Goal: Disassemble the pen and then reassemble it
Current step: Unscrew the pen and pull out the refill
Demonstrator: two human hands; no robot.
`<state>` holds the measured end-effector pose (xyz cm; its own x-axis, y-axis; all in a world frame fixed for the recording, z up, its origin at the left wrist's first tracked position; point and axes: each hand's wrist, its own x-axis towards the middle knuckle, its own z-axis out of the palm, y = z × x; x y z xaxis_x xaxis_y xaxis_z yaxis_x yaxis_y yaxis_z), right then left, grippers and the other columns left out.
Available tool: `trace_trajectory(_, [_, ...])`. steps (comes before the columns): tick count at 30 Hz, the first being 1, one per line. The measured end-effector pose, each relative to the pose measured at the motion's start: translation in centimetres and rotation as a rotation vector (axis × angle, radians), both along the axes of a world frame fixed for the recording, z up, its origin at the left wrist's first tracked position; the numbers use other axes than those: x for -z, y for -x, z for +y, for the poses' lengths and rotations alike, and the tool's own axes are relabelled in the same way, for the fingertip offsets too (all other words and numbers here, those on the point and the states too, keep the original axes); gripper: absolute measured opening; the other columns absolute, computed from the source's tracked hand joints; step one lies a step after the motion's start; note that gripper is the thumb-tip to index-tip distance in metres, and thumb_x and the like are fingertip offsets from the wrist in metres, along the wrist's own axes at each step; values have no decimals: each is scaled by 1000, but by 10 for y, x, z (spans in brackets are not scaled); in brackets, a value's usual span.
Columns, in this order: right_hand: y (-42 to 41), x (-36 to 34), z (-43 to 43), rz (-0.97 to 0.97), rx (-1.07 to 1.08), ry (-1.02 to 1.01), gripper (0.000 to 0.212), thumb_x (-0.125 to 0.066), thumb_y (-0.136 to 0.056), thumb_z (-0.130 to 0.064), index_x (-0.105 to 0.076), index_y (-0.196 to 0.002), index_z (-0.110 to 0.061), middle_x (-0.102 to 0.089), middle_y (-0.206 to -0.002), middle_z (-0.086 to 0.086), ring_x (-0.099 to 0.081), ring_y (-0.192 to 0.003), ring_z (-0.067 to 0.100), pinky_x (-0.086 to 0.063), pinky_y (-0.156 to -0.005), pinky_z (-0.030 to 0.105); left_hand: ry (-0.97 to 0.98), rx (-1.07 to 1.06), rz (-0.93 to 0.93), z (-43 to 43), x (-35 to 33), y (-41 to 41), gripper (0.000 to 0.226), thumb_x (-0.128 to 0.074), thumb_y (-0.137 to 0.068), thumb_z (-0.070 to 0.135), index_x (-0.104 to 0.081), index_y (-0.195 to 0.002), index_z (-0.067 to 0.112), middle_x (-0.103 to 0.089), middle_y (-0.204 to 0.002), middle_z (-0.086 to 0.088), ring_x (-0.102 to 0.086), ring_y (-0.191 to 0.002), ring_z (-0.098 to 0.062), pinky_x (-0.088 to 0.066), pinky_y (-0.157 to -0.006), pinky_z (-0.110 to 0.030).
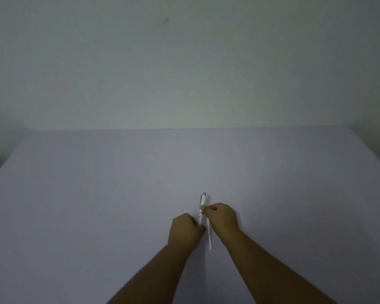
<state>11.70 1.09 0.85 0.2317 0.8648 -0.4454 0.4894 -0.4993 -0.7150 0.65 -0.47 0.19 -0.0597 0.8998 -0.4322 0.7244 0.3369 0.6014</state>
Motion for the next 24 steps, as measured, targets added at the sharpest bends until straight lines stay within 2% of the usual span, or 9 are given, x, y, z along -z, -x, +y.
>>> trace_trajectory(2, [0,-4,5,130,76,27,26,-61,-86,-31,-73,-81,-8,-68,-76,7,-61,-75,23,-49,-73,35,-26,35,-10,-1,-5,-2,13,-63,-79,22,-63,-72,12,-53,-58,4,-55,-54,-13,-53,-64,-28])
trace_trajectory(6, [-3,-8,14,218,149,94,19,-65,-84,-24,-70,-72,-9,-64,-66,1,-60,-69,18,-50,-75,35,-27,62,-53,0,-11,2,11,-63,-81,23,-62,-75,14,-59,-67,1,-61,-62,-17,-55,-64,-28])
trace_trajectory(8, [-3,-8,17,246,194,117,20,-65,-83,-23,-70,-72,-7,-63,-62,0,-59,-70,19,-51,-78,37,-13,81,-80,3,-14,7,12,-63,-82,24,-60,-71,17,-58,-62,4,-59,-53,-11,-53,-54,-18])
trace_trajectory(10, [0,-7,18,255,238,148,26,-66,-82,-23,-64,-60,-10,-62,-63,3,-58,-71,22,-50,-76,37,13,103,-85,7,-17,11,15,-64,-81,25,-61,-68,19,-56,-57,7,-54,-46,-4,-45,-44,-9])
trace_trajectory(13, [5,-2,19,240,288,195,34,-66,-82,-25,-59,-52,-12,-56,-59,4,-53,-63,21,-45,-69,34,52,127,-98,10,-19,15,14,-64,-81,26,-67,-73,15,-57,-59,4,-54,-54,-9,-46,-52,-16])
trace_trajectory(16, [-4,3,21,224,382,144,28,-63,-84,-25,-65,-68,-3,-60,-66,9,-55,-67,26,-45,-69,36,142,196,-90,6,-16,20,14,-65,-80,23,-71,-80,10,-62,-69,-1,-58,-65,-14,-51,-62,-24])
trace_trajectory(19, [-27,3,20,-42,184,86,32,-58,-87,-29,-70,-87,1,-66,-80,16,-60,-76,30,-43,-68,33,168,166,-106,-4,-11,24,11,-64,-79,22,-68,-72,14,-62,-74,-4,-59,-71,-18,-54,-74,-32])
trace_trajectory(21, [-33,4,14,-247,-30,59,34,-58,-89,-30,-70,-94,1,-71,-91,16,-66,-87,30,-44,-66,29,140,129,-98,-4,-9,27,18,-65,-79,23,-60,-62,19,-61,-71,-3,-58,-70,-18,-54,-75,-32])
trace_trajectory(24, [-33,13,2,-453,-200,67,30,-59,-88,-31,-65,-99,-3,-70,-101,13,-65,-93,27,-48,-69,30,103,106,-106,1,-10,29,17,-66,-79,25,-59,-64,20,-63,-72,-2,-61,-71,-18,-55,-77,-34])
